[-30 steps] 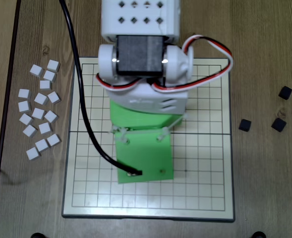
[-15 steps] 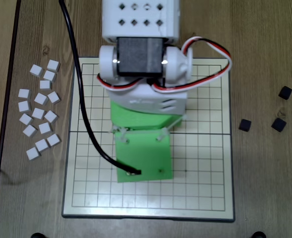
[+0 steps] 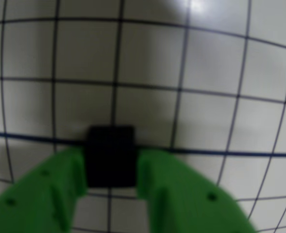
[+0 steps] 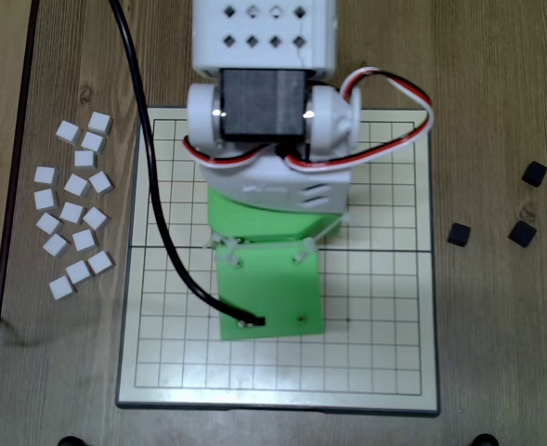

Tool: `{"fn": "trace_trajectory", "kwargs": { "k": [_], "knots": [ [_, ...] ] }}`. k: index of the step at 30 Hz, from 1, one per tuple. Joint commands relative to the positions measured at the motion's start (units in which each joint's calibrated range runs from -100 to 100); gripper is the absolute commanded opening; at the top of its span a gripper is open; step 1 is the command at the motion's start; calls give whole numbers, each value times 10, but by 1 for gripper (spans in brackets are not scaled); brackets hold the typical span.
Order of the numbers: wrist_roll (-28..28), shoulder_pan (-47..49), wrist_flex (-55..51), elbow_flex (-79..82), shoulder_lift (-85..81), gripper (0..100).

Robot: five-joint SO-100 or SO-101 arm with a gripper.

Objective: Grasp a Black stone and put it on the board on position (0,0).

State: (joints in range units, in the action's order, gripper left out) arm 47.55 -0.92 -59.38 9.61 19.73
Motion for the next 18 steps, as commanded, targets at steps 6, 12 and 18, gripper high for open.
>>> {"fn": "trace_trajectory", "kwargs": {
  "k": [6,12,18],
  "knots": [
    [8,1,6,1,-20,11],
    [9,2,-1,1,-24,13],
    [4,1,-6,1,-28,13]
  ]
}}
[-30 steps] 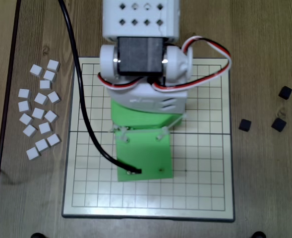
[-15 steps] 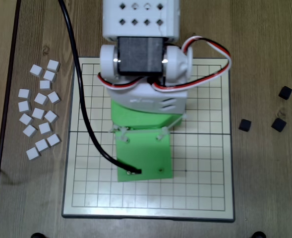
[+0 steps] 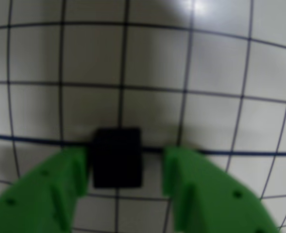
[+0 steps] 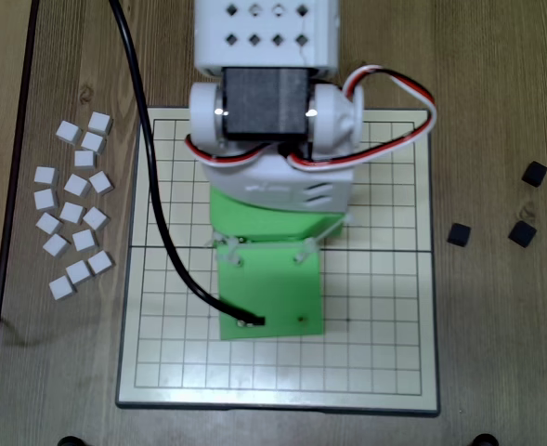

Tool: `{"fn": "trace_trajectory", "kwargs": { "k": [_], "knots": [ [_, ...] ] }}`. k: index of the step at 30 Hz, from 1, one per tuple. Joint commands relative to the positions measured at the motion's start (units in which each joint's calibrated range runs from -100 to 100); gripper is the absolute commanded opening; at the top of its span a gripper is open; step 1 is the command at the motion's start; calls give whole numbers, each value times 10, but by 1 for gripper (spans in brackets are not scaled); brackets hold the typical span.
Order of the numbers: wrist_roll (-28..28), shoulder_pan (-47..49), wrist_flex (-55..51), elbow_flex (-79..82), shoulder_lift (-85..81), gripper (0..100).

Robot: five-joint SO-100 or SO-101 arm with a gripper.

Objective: Grasp a Black stone and put it on the board on position (0,0).

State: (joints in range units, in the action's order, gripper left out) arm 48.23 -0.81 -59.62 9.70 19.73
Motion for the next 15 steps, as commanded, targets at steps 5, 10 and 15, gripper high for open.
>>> {"fn": "trace_trajectory", "kwargs": {
  "k": [5,10,15],
  "knots": [
    [-2,2,-9,1,-31,12],
    [-4,4,-9,-4,-33,12],
    [-11,5,-15,-16,-33,12]
  ]
}}
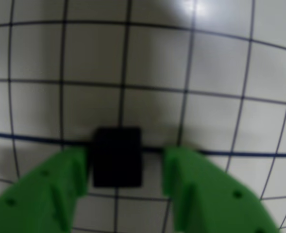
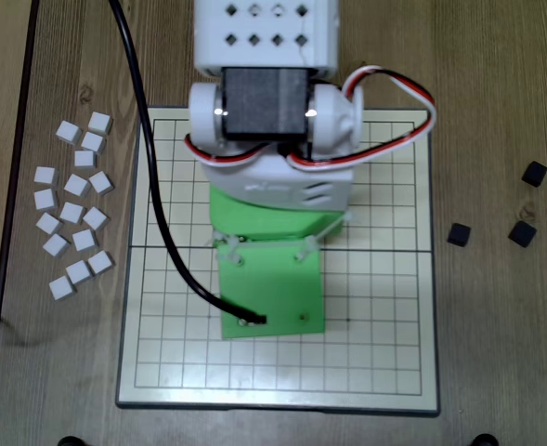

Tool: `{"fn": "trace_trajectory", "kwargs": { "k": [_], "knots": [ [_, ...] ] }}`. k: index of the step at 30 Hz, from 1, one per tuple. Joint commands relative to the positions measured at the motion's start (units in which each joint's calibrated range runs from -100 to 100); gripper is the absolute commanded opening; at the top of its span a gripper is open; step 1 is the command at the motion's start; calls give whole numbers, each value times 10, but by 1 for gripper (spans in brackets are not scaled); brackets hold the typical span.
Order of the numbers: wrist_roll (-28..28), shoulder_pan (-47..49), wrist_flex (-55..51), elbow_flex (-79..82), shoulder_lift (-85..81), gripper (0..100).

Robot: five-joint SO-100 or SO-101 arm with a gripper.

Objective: Grasp a Black stone and put it on the board on position (0,0).

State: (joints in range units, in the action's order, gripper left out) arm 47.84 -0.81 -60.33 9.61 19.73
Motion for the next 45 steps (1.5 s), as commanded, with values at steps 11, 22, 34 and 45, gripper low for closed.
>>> {"fn": "trace_trajectory", "kwargs": {
  "k": [11,22,34,45],
  "knots": [
    [-27,5,-99,-156,-4,13],
    [-24,18,-200,-288,-8,14],
    [-21,16,-186,-256,-18,13],
    [-17,14,-164,-181,-65,13]
  ]
}}
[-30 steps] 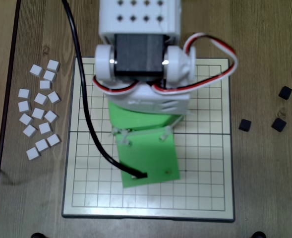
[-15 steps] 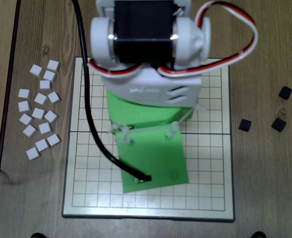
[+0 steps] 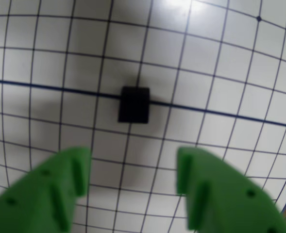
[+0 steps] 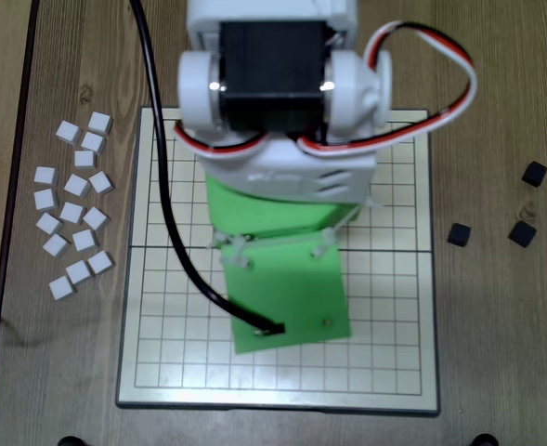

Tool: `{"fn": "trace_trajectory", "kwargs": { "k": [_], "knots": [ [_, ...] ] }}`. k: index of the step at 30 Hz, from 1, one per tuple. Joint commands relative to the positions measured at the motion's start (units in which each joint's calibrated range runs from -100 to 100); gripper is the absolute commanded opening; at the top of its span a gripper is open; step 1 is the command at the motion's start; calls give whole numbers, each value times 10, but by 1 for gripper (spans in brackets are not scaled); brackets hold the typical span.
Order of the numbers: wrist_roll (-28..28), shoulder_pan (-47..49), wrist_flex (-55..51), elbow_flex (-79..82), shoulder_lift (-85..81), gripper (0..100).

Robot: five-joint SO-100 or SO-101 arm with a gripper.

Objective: Grasp a Black stone and put it on the board on position (0,0).

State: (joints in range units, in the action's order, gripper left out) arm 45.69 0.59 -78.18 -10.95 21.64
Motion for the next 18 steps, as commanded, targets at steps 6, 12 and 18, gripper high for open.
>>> {"fn": "trace_trajectory", "kwargs": {
  "k": [6,12,18],
  "knots": [
    [19,2,58,228,-236,12],
    [30,1,59,400,-395,12],
    [35,-5,58,564,-561,12]
  ]
}}
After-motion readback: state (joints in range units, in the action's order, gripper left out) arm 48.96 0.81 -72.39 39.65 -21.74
